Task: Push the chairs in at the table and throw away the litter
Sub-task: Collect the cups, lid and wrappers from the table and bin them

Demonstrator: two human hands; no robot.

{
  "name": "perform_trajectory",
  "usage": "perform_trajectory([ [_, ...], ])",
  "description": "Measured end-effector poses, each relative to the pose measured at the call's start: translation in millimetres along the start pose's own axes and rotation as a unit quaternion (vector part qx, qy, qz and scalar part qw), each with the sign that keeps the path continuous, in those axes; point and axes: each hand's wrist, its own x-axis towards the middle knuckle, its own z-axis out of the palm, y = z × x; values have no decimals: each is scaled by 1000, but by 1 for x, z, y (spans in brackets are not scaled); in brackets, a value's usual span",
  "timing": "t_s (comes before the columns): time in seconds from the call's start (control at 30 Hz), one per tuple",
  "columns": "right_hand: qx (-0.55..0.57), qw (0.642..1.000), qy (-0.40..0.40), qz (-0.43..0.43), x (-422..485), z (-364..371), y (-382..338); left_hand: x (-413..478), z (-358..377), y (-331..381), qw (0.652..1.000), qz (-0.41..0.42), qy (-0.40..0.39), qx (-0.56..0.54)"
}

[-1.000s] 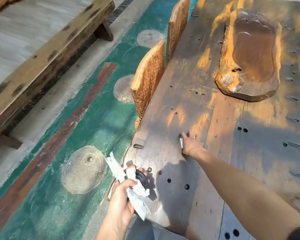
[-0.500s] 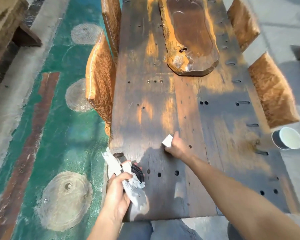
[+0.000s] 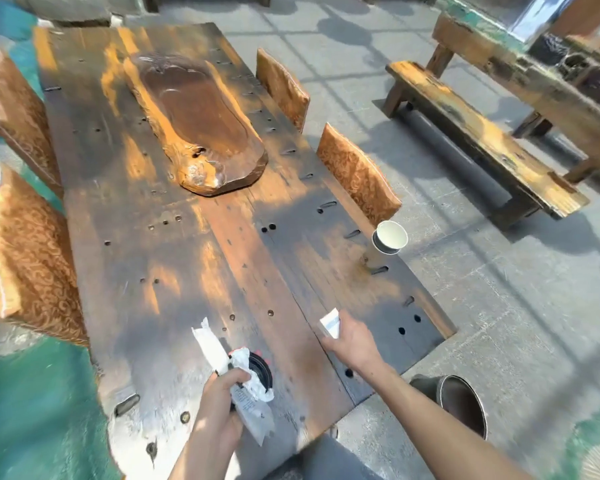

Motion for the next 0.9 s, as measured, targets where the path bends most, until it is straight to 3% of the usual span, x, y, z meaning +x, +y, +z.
perform_trajectory([
  [0.23, 54, 993, 102, 6, 32, -82, 69, -14, 72, -16, 1000, -10, -14, -3],
  [0.53, 202, 972, 115, -23, 98, -145, 127, -39, 156, -76, 999, 26, -26, -29],
  [0.73, 76, 992, 3, -96, 140, -179, 135, -37, 184, -121, 996, 43, 28, -67],
  [0.9, 39, 990, -86, -108, 182, -193, 130, -40, 187, -147, 995, 56, 48, -72],
])
